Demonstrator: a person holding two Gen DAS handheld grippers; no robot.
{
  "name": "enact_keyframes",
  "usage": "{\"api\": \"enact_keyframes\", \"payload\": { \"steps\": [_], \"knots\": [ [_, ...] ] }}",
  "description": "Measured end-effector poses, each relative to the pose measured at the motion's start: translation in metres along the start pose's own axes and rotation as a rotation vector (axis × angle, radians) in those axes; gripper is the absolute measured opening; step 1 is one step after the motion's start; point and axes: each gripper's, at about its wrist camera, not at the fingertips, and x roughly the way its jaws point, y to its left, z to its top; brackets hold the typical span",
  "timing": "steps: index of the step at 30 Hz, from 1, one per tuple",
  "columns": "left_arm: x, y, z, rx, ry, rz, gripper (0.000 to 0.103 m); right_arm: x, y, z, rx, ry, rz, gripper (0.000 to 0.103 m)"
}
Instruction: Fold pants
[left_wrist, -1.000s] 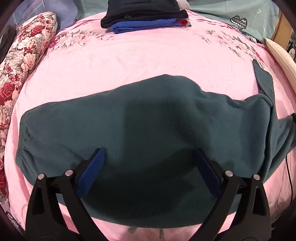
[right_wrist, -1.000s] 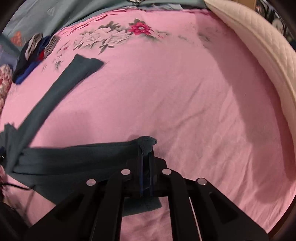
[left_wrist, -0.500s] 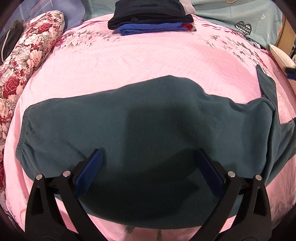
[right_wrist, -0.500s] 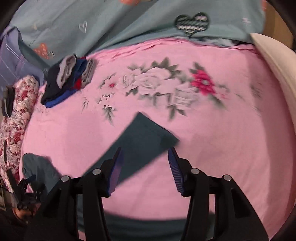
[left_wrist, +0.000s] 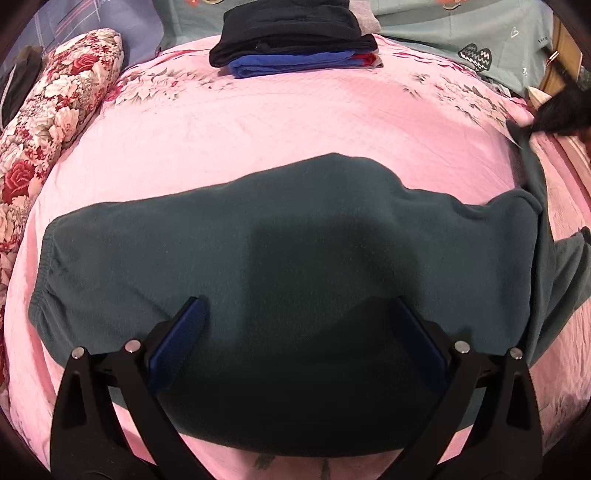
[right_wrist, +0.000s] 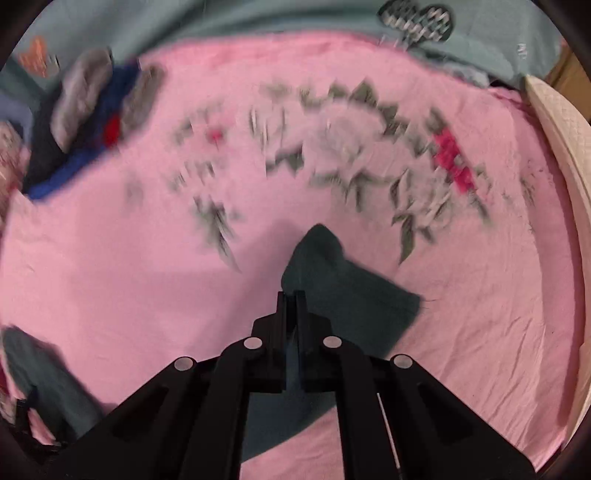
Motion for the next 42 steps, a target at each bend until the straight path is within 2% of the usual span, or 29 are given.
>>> {"api": "enact_keyframes", "payload": {
  "steps": [3, 5, 7, 9, 10, 13, 15, 16, 17, 18, 19, 21, 25, 26, 29, 32, 35, 37, 38, 41, 42],
  "knots": [
    [0.0, 0.001, 0.003, 0.014, 0.023, -0.012, 0.101, -0.085, -0.028, -0.008, 0.098, -0.187, 0.165, 0.004],
    [0.0, 0.001, 0.003, 0.026, 0.036, -0.02, 0.101, -0.137, -0.051, -0.025, 0.156, -0.306, 0.242, 0.004],
    [-0.001, 0.001, 0.002, 0.032, 0.048, -0.027, 0.101, -0.176, -0.082, -0.06, 0.233, -0.386, 0.294, 0.004],
    [0.0, 0.001, 0.002, 0.042, 0.06, -0.031, 0.101, -0.185, -0.111, -0.096, 0.326, -0.387, 0.304, 0.004],
    [0.0, 0.001, 0.002, 0.047, 0.066, -0.032, 0.101, -0.18, -0.127, -0.125, 0.386, -0.369, 0.304, 0.004],
    [0.001, 0.0, 0.003, 0.051, 0.077, -0.031, 0.101, -0.14, -0.157, -0.201, 0.526, -0.242, 0.224, 0.004],
    [0.002, 0.0, 0.005, 0.051, 0.091, -0.029, 0.101, -0.103, -0.179, -0.255, 0.658, -0.082, 0.142, 0.012],
    [0.002, 0.0, 0.005, 0.051, 0.095, -0.029, 0.101, -0.095, -0.188, -0.273, 0.712, -0.038, 0.111, 0.013],
    [0.003, -0.001, 0.006, 0.055, 0.101, -0.028, 0.101, -0.095, -0.198, -0.289, 0.778, -0.046, 0.148, 0.017],
    [0.003, -0.001, 0.007, 0.055, 0.104, -0.028, 0.101, -0.102, -0.204, -0.295, 0.822, -0.074, 0.178, 0.033],
    [0.003, -0.001, 0.007, 0.052, 0.106, -0.027, 0.101, -0.111, -0.206, -0.296, 0.842, -0.103, 0.168, 0.037],
    [0.003, -0.002, 0.006, 0.046, 0.105, -0.021, 0.101, -0.132, -0.204, -0.281, 0.784, -0.189, 0.126, 0.04],
    [0.002, -0.003, 0.005, 0.026, 0.102, -0.007, 0.101, -0.13, -0.182, -0.233, 0.545, -0.214, 0.054, 0.04],
    [0.002, -0.003, 0.005, 0.022, 0.101, -0.004, 0.101, -0.121, -0.173, -0.217, 0.459, -0.204, 0.03, 0.04],
    [0.001, -0.003, 0.003, 0.001, 0.094, 0.009, 0.101, -0.089, -0.168, -0.187, 0.304, -0.139, 0.003, 0.04],
    [0.0, -0.003, 0.002, -0.017, 0.092, 0.019, 0.101, -0.058, -0.178, -0.174, 0.219, -0.073, -0.013, 0.04],
    [-0.001, -0.003, 0.0, -0.037, 0.084, 0.032, 0.101, -0.043, -0.18, -0.167, 0.161, -0.028, 0.02, 0.04],
    [-0.002, -0.003, -0.002, -0.052, 0.075, 0.04, 0.101, -0.039, -0.175, -0.166, 0.122, -0.014, 0.025, 0.028],
    [-0.002, -0.003, -0.003, -0.059, 0.072, 0.044, 0.101, -0.037, -0.17, -0.164, 0.089, -0.008, 0.016, 0.017],
    [-0.003, -0.003, -0.004, -0.07, 0.07, 0.051, 0.101, -0.05, -0.151, -0.163, -0.031, -0.047, -0.059, 0.013],
    [-0.003, -0.003, -0.004, -0.073, 0.072, 0.052, 0.101, -0.06, -0.151, -0.161, -0.025, -0.077, -0.076, 0.013]
  ]
}}
